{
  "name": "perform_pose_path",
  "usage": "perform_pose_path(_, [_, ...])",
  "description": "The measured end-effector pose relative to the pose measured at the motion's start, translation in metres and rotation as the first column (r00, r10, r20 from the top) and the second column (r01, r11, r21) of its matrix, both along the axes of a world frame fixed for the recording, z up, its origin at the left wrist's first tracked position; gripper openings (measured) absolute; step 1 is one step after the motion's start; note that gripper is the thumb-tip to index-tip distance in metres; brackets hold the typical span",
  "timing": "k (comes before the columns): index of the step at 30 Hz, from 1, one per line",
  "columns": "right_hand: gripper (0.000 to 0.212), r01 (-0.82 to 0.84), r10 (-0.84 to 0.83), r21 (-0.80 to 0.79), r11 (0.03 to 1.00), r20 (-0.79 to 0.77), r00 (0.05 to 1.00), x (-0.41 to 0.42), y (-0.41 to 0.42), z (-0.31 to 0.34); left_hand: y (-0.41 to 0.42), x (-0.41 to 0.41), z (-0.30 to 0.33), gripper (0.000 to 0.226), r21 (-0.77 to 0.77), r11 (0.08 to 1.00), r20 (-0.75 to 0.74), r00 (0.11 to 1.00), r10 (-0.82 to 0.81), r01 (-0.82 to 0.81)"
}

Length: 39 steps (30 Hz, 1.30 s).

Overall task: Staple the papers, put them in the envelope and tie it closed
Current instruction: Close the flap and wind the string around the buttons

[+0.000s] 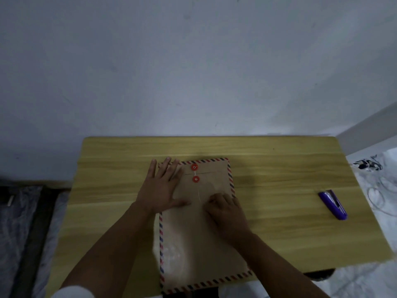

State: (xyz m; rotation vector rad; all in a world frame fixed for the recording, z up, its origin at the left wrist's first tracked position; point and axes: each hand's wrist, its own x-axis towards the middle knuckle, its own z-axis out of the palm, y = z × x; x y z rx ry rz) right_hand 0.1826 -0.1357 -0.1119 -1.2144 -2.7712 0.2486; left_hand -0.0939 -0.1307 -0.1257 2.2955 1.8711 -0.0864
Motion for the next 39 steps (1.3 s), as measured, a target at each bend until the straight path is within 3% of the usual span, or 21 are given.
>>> perform_pose_path(6, [0.053, 0.211, -0.174, -0.167, 0.963, 0.212, 0.962, 0.009, -0.05, 0.0, -0.029, 0.019, 0.014, 0.1, -0.02, 0.994, -0.001, 0.994, 0.108, -0.108])
perform_pose_path(9, [0.064, 0.229, -0.154, -0.254, 0.94, 0.283, 0.946, 0.01, -0.059, 0.004, -0.051, 0.029, 0.019, 0.096, -0.056, 0.988, -0.013, 0.99, 0.142, -0.143])
perform_pose_path(12, [0.071, 0.224, -0.137, -0.264, 0.938, 0.311, 0.941, 0.007, -0.062, 0.008, -0.069, 0.039, 0.02, 0.094, -0.082, 0.984, -0.025, 0.987, 0.158, -0.16])
perform_pose_path(14, [0.075, 0.301, -0.212, -0.254, 0.919, 0.326, 0.922, 0.0, -0.06, 0.015, -0.076, 0.042, 0.021, 0.093, -0.098, 0.981, -0.029, 0.985, 0.168, -0.17])
perform_pose_path(16, [0.085, 0.479, -0.404, -0.241, 0.844, 0.304, 0.863, -0.003, -0.058, 0.027, -0.081, 0.044, 0.027, 0.088, -0.1, 0.979, -0.043, 0.984, 0.174, -0.178])
perform_pose_path(18, [0.098, 0.682, -0.624, -0.265, 0.682, 0.276, 0.731, 0.001, -0.057, 0.037, -0.089, 0.049, 0.034, 0.078, -0.087, 0.98, -0.062, 0.983, 0.175, -0.18])
perform_pose_path(20, [0.103, 0.76, -0.709, -0.34, 0.553, 0.286, 0.644, 0.008, -0.055, 0.045, -0.098, 0.059, 0.037, 0.072, -0.095, 0.974, -0.073, 0.977, 0.199, -0.206])
perform_pose_path(26, [0.088, 0.754, -0.867, -0.598, 0.271, 0.188, 0.461, 0.02, -0.051, 0.04, -0.111, 0.092, 0.049, 0.077, -0.192, 0.937, -0.029, 0.956, 0.291, -0.291])
perform_pose_path(30, [0.024, 0.581, -0.896, -0.763, 0.282, 0.008, 0.445, 0.029, -0.046, 0.062, -0.109, 0.107, 0.068, 0.104, -0.34, 0.875, 0.119, 0.907, 0.404, -0.345])
perform_pose_path(32, [0.007, 0.554, -0.909, -0.769, 0.319, -0.083, 0.409, 0.025, -0.037, 0.089, -0.101, 0.118, 0.081, 0.122, -0.479, 0.815, 0.298, 0.813, 0.501, -0.326])
perform_pose_path(34, [0.015, 0.524, -0.919, -0.786, 0.329, -0.139, 0.369, 0.014, -0.023, 0.117, -0.088, 0.132, 0.101, 0.125, -0.652, 0.72, 0.554, 0.5, 0.666, -0.238])
perform_pose_path(36, [0.023, 0.483, -0.898, -0.788, 0.383, -0.194, 0.395, -0.001, -0.007, 0.148, -0.076, 0.142, 0.129, 0.091, -0.67, 0.73, 0.696, 0.227, 0.681, -0.133])
perform_pose_path(37, [0.023, 0.462, -0.883, -0.789, 0.404, -0.205, 0.423, -0.008, 0.001, 0.162, -0.071, 0.144, 0.144, 0.077, -0.647, 0.754, 0.738, 0.155, 0.657, -0.113])
perform_pose_path(39, [0.019, 0.418, -0.864, -0.805, 0.422, -0.216, 0.456, -0.022, 0.012, 0.189, -0.065, 0.147, 0.176, 0.076, -0.667, 0.742, 0.741, 0.045, 0.67, -0.065])
